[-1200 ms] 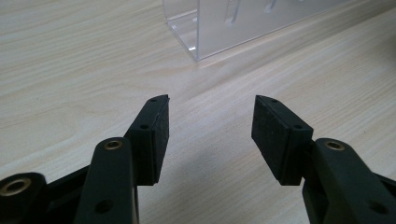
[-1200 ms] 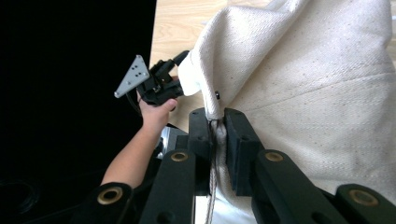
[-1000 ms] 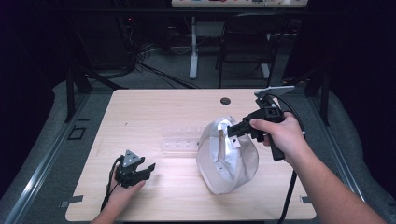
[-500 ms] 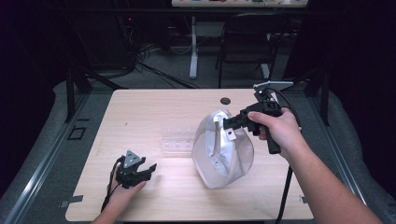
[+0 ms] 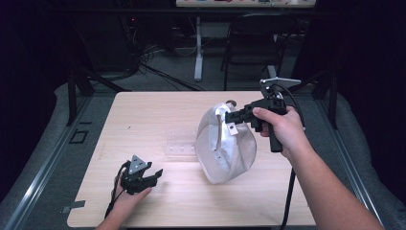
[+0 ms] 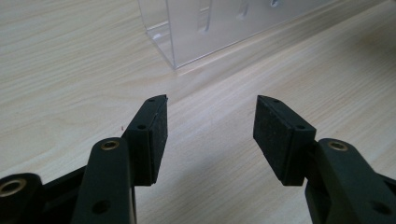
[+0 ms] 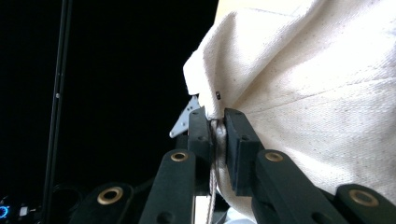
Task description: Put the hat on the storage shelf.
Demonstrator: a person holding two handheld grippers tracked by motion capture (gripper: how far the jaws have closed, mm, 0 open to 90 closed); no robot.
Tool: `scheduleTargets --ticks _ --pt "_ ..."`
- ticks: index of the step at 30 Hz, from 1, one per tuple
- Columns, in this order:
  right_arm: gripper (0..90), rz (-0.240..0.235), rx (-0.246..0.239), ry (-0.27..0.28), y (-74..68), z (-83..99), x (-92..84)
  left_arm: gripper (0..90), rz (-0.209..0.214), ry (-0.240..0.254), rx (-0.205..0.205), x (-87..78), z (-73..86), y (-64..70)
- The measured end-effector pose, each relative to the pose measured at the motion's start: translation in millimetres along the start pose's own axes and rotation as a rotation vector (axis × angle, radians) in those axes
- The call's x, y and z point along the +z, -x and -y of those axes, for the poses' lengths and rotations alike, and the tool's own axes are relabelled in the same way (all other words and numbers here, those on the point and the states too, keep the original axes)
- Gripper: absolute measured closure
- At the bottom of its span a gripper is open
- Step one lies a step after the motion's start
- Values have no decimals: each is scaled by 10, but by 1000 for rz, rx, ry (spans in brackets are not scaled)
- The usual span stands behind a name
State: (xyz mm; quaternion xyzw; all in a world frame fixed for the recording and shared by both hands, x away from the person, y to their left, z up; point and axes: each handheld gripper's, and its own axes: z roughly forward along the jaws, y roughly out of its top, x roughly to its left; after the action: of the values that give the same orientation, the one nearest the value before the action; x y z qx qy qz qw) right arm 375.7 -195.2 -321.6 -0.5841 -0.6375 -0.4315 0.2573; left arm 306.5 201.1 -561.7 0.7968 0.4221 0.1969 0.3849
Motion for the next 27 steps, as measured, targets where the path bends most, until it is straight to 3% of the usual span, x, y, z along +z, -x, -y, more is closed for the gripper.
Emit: scheduleTargets --ticks 11,14,17,23,26,27 --pt "822 -80 -50 96 13 -91 88 441 44 78 32 -47 -70 137" --pt "821 -84 -56 111 24 -104 101 437 57 93 47 -66 -105 183" --pt "821 -100 -52 136 43 -135 126 435 105 114 79 -86 -195 321" --pt "820 -141 -30 172 47 -175 145 403 134 154 176 -63 -403 645" --pt "820 -146 -27 180 50 -185 145 409 139 153 201 -24 -470 740" --pt "820 -147 -21 194 45 -195 146 408 137 163 223 26 -541 849"
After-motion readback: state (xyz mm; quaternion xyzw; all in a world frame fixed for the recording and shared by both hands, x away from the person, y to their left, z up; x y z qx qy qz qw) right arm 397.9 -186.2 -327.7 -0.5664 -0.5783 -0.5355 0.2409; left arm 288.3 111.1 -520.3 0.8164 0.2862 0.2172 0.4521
